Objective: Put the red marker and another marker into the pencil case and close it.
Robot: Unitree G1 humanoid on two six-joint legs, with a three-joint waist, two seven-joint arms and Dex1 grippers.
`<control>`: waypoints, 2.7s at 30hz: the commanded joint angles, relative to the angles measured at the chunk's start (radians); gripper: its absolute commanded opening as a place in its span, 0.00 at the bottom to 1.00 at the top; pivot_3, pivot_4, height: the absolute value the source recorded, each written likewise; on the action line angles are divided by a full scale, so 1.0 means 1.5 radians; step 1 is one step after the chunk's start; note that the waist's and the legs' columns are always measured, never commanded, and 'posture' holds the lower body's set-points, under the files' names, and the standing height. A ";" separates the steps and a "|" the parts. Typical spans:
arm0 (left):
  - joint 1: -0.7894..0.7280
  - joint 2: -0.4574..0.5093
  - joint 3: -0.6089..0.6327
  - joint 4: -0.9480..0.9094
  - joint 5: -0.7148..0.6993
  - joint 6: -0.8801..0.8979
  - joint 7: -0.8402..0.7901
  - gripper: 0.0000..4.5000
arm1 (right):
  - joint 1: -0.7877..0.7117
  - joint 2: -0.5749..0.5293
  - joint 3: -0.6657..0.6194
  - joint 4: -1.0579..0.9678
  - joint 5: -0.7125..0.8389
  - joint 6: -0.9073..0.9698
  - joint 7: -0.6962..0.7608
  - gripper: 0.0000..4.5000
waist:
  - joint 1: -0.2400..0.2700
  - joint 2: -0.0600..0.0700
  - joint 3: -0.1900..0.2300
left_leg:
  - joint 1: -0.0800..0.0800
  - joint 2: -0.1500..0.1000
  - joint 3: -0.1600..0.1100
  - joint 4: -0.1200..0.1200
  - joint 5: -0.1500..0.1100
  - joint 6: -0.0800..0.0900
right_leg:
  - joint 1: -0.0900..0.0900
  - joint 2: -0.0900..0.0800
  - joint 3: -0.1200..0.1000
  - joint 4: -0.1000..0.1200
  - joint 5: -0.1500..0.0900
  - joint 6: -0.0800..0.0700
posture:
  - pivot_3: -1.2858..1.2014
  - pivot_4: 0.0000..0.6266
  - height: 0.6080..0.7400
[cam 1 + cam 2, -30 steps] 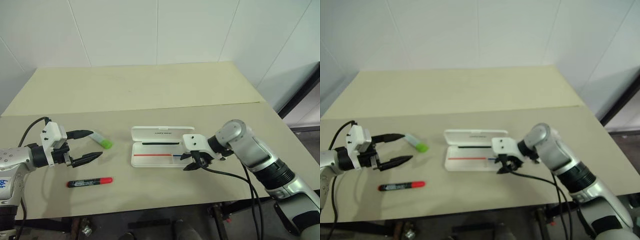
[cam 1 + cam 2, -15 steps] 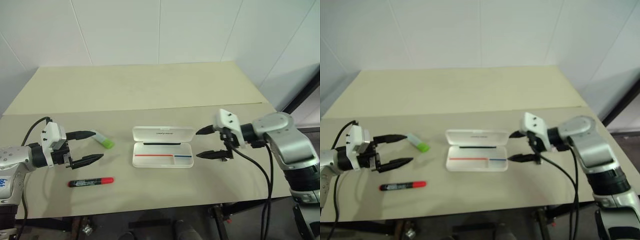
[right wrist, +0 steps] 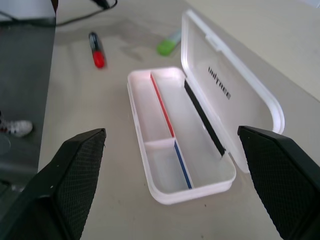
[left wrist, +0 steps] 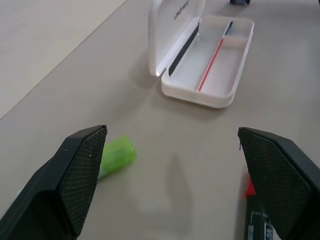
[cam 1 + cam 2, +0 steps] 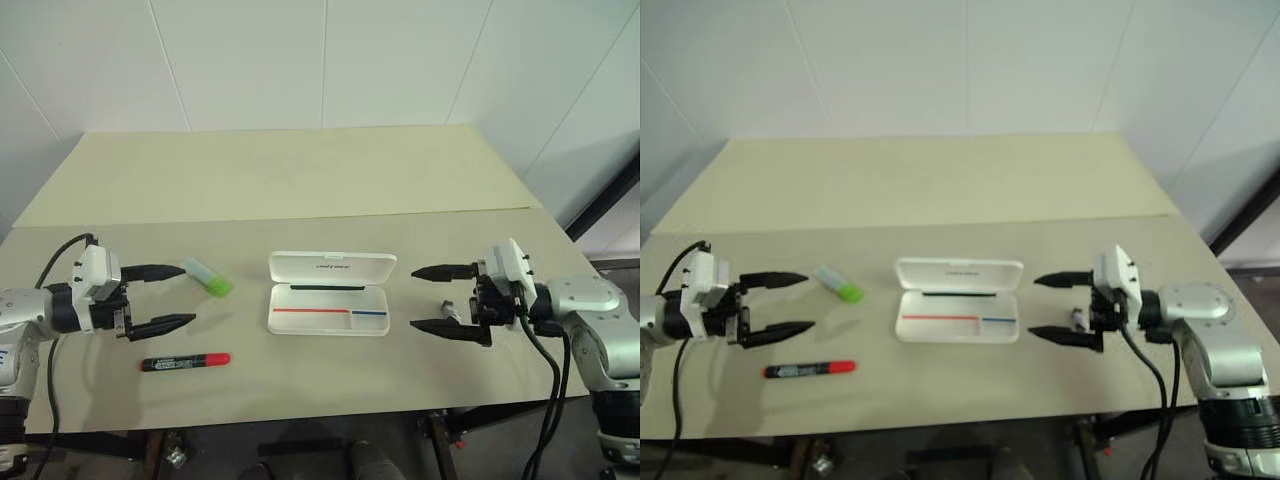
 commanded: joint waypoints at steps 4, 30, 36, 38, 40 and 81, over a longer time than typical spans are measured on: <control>0.037 0.027 0.033 -0.024 -0.020 -0.005 -0.036 1.00 | 0.010 0.007 0.011 -0.021 0.031 -0.055 0.032 0.99 | 0.003 0.000 0.000 | 0.000 0.000 0.000 0.000 0.000 0.000 | 0.000 0.000 0.000 0.000 -0.002 -0.003 | 0.52 0.24 1.00; 0.072 -0.011 -0.041 0.087 0.081 -0.238 -0.060 1.00 | 0.034 0.015 0.037 0.063 0.006 -0.143 0.048 0.99 | 0.014 0.000 0.000 | 0.001 0.000 0.002 0.001 0.000 0.000 | 0.000 0.000 0.002 0.000 -0.006 -0.010 | 0.52 0.24 1.00; 0.011 -0.026 -0.098 0.164 0.113 -0.292 -0.072 1.00 | 0.054 0.012 0.032 0.041 0.008 -0.147 0.032 0.99 | 0.015 0.000 0.000 | 0.001 0.001 0.003 0.001 0.000 0.000 | 0.000 0.001 0.002 0.000 -0.002 -0.003 | 0.52 0.24 1.00; 0.001 -0.026 -0.109 0.177 0.117 -0.304 -0.076 1.00 | 0.062 0.010 0.031 0.033 0.010 -0.147 0.026 0.99 | 0.015 0.000 0.000 | 0.001 0.001 0.003 0.001 0.000 0.000 | 0.000 0.001 0.002 0.000 -0.002 -0.003 | 0.52 0.24 1.00; -0.005 -0.025 -0.119 0.187 0.121 -0.308 -0.081 1.00 | 0.069 0.009 0.029 0.028 0.010 -0.149 0.022 0.99 | 0.015 0.000 0.000 | 0.001 0.001 0.003 0.001 0.000 0.000 | 0.000 0.001 0.002 0.000 -0.001 -0.002 | 0.52 0.24 1.00; -0.103 -0.121 -0.206 -0.070 0.102 -0.092 0.039 0.13 | 0.047 0.020 0.054 0.068 -0.018 -0.182 0.010 1.00 | 0.015 0.000 0.000 | 0.001 0.001 0.003 0.004 0.000 0.000 | 0.001 0.001 0.003 0.002 0.000 0.001 | 0.52 0.24 1.00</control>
